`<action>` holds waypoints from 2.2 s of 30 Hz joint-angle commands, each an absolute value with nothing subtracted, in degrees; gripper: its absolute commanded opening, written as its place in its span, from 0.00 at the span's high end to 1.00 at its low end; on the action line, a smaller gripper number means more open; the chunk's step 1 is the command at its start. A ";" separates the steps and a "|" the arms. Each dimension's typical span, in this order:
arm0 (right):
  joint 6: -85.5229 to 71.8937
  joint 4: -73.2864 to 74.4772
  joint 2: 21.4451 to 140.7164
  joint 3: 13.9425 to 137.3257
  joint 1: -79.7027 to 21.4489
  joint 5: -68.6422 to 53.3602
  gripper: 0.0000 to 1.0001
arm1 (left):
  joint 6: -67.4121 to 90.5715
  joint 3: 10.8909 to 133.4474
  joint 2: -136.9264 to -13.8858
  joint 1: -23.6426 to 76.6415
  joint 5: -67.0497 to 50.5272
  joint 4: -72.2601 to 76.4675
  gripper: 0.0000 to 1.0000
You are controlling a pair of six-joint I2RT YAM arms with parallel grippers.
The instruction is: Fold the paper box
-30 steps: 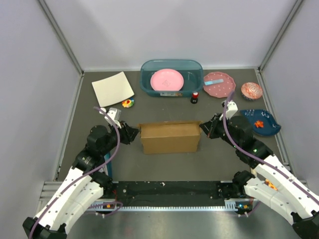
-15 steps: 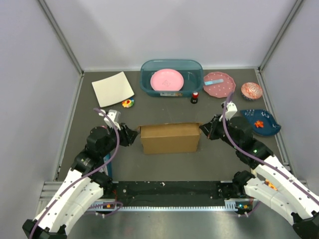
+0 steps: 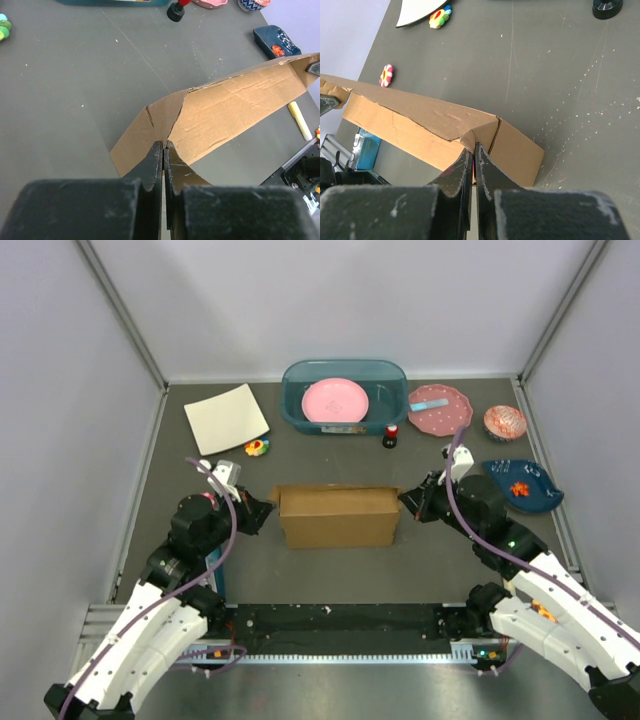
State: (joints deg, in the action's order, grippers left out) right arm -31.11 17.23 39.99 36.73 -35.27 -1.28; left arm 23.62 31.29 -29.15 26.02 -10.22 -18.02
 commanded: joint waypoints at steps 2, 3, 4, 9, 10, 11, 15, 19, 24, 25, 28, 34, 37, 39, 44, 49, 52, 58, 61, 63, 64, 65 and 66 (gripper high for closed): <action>-31.55 23.55 40.52 34.98 -36.30 -1.93 1.00 | 27.33 34.63 -30.06 25.93 -13.53 -13.36 1.00; -31.47 23.55 40.60 34.89 -36.30 -1.93 1.00 | 27.68 34.63 -30.23 25.93 -13.88 -13.10 1.00; -31.55 23.55 40.61 34.89 -36.30 -1.93 1.00 | 28.12 34.80 -30.32 25.93 -14.15 -13.01 1.00; -31.55 23.64 40.52 34.89 -36.39 -1.85 1.00 | 32.25 35.16 -32.16 25.93 -15.47 -12.92 1.00; -31.64 23.73 40.60 34.98 -36.47 -1.85 1.00 | 32.95 35.24 -32.52 25.93 -15.90 -12.83 1.00; -31.73 23.64 40.61 34.89 -36.39 -1.85 1.00 | 34.26 35.24 -33.04 25.93 -16.00 -12.92 1.00; -31.64 23.73 40.61 34.98 -36.74 -1.50 1.00 | 37.00 35.16 -34.01 25.93 -16.79 -12.57 1.00; -31.64 23.73 40.61 34.89 -36.91 -1.32 1.00 | 37.44 33.41 -33.58 25.93 -16.09 -11.69 1.00; -31.47 23.73 40.61 34.89 -37.00 -1.23 1.00 | 35.07 30.15 -30.50 26.02 -13.27 -9.58 1.00; -31.64 23.73 40.61 34.89 -37.09 -1.23 1.00 | 34.72 29.28 -30.15 26.02 -12.92 -9.32 1.00; -31.64 23.64 40.61 34.98 -37.00 -1.14 1.00 | 33.58 27.69 -29.09 26.37 -12.04 -7.91 1.00; -31.73 23.73 40.61 35.16 -37.09 -1.05 1.00 | 31.73 25.76 -28.83 27.33 -9.59 -6.85 1.00; -31.64 23.73 40.61 35.07 -37.18 -1.05 1.00 | 29.89 25.05 -28.39 28.04 -7.31 -6.68 1.00; -31.64 23.82 40.61 35.16 -37.18 -0.97 1.00 | 28.83 24.87 -27.95 28.56 -5.81 -6.59 1.00; -31.55 23.73 40.61 35.16 -37.09 -0.97 1.00 | 25.93 25.05 -27.07 28.92 -2.30 -7.03 1.00; -31.64 23.73 40.61 35.16 -37.18 -0.97 1.00 | 24.26 24.61 -25.76 29.53 1.58 -7.12 1.00; -31.38 23.73 40.61 35.16 -37.18 -0.97 1.00 | 23.82 24.26 -25.40 29.79 3.07 -7.12 1.00; -31.38 23.82 40.61 35.07 -37.18 -1.05 1.00 | 23.81 23.91 -25.84 30.58 3.69 -6.77 1.00; -31.46 23.73 40.69 35.07 -37.27 -1.05 1.00 | 24.69 23.73 -26.19 30.94 3.25 -6.24 1.00; -31.38 23.64 40.69 34.98 -37.35 -1.05 1.00 | 25.40 23.29 -26.54 31.11 2.90 -5.72 1.00; -31.29 23.56 40.69 34.98 -37.53 -0.88 1.00 | 26.18 23.03 -26.98 31.72 2.64 -5.02 1.00; -31.38 23.55 40.61 34.89 -37.53 -0.79 1.00 | 26.54 22.68 -27.16 32.16 2.64 -4.57 1.00; -31.38 23.47 40.69 34.89 -37.53 -0.70 1.00 | 26.63 22.15 -27.42 32.69 2.90 -4.40 1.00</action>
